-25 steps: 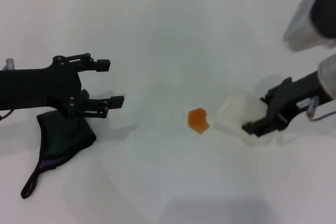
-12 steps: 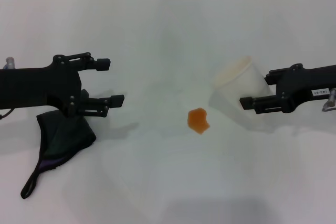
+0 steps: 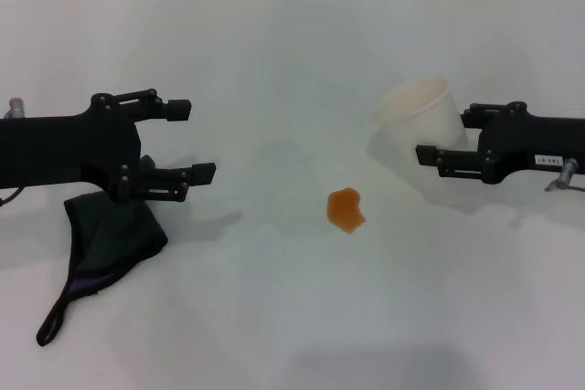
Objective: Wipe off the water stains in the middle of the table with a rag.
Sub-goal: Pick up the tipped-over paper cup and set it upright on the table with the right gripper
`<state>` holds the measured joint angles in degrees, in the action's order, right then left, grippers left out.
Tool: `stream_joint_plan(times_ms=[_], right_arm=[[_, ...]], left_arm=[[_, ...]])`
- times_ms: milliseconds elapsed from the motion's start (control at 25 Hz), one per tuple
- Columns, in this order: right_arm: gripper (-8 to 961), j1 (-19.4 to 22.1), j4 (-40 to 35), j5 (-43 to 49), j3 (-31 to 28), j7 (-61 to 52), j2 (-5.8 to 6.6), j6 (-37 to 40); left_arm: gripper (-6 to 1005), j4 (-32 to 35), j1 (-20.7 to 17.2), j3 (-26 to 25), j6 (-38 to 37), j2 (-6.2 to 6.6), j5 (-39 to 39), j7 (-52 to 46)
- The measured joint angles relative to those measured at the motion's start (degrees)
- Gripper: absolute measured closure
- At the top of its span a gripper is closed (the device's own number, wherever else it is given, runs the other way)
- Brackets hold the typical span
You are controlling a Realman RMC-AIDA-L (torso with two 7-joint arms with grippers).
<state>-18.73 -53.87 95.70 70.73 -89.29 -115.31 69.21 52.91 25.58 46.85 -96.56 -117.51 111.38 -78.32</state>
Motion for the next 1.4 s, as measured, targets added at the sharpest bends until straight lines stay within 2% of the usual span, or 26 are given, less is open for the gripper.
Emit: stream_joint_plan(times_ms=[320, 560, 1400], right_arm=[[289, 0.04, 10.26, -7.01, -3.14, 11.82, 0.0, -1.54], [289, 0.71, 15.21, -10.94, -5.36, 18.41, 0.0, -0.91], [288, 1.69, 21.61, -13.56, -5.43, 24.01, 0.0, -0.29]], left_arm=[[120, -0.01, 0.0, -0.01, 0.13, -0.15, -0.03, -0.32], [119, -0.01, 0.0, -0.01, 0.07, -0.4, -0.03, -0.6], [119, -0.44, 0.0, -0.01, 0.25, -0.44, 0.04, -0.45]])
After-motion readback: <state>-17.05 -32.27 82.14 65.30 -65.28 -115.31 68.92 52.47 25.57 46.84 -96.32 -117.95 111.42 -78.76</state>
